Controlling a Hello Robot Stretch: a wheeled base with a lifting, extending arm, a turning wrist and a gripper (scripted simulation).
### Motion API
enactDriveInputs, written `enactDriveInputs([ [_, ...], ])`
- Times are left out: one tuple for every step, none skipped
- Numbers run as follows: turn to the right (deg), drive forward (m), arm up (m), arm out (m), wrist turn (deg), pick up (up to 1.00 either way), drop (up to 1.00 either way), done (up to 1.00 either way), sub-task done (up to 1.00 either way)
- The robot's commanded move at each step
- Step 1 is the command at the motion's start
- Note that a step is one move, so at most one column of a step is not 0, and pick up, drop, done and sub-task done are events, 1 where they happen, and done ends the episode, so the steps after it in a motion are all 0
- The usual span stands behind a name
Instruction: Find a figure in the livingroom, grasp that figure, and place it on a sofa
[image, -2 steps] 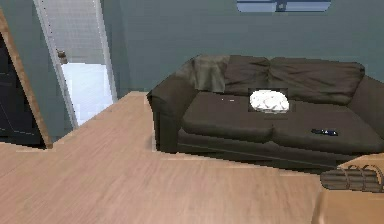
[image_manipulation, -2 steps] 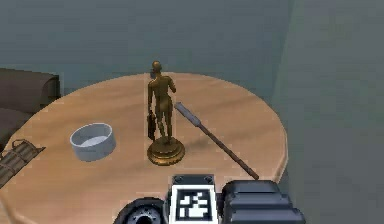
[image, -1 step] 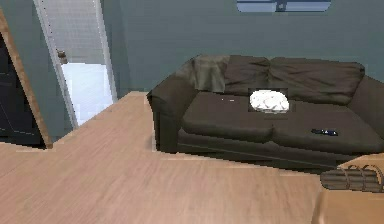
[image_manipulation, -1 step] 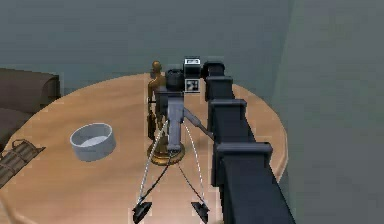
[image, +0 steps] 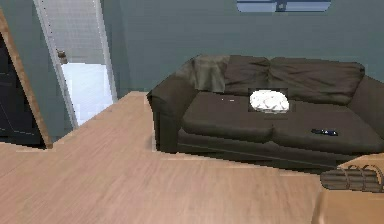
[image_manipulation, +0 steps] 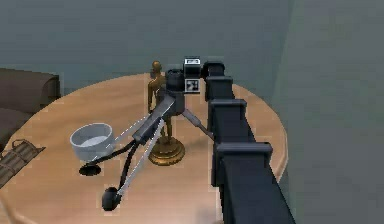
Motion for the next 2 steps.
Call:
enactDriveInputs([
  [0.0,0.0,0.0,0.0,45.0,0.0,0.0,0.0,0.0],
  [0.0,0.0,0.0,0.0,45.0,0.0,0.0,0.0,0.0],
])
